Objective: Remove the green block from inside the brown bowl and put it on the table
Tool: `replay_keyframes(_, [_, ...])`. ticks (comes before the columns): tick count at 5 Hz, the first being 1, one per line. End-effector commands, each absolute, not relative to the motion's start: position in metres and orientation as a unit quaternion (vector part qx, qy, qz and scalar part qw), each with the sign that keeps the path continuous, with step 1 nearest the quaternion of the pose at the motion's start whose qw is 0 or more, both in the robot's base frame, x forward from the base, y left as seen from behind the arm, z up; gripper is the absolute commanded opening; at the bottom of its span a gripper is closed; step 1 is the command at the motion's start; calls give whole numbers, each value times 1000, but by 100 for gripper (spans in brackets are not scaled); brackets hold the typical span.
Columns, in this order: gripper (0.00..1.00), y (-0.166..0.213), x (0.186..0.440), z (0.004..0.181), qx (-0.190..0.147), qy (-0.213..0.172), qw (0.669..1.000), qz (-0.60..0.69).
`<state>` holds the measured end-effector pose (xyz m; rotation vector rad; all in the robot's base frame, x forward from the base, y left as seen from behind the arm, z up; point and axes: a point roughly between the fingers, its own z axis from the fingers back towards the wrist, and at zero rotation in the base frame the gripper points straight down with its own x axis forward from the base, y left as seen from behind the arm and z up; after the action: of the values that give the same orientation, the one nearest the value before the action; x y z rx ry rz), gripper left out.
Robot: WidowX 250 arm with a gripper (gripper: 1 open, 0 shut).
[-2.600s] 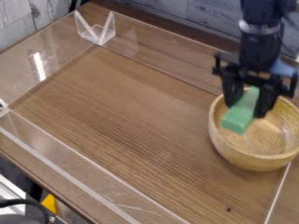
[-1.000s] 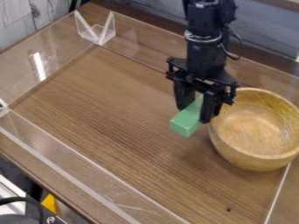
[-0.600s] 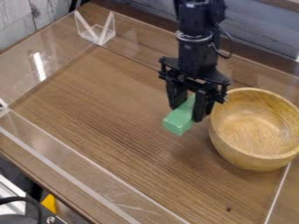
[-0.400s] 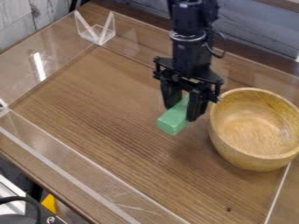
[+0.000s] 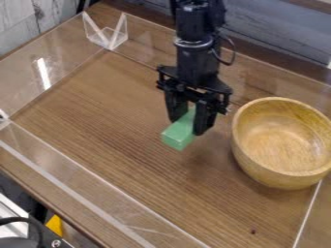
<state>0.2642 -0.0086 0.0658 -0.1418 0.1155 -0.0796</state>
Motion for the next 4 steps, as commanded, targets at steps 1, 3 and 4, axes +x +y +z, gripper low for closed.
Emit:
replay_keyframes(1, [0,6,266,80,-63,21,997,-42])
replay_keyframes(3, [0,39,260,62,-49,14,998,-31])
replay_keyframes(4, [0,41,258,58,-46,10,998,-30])
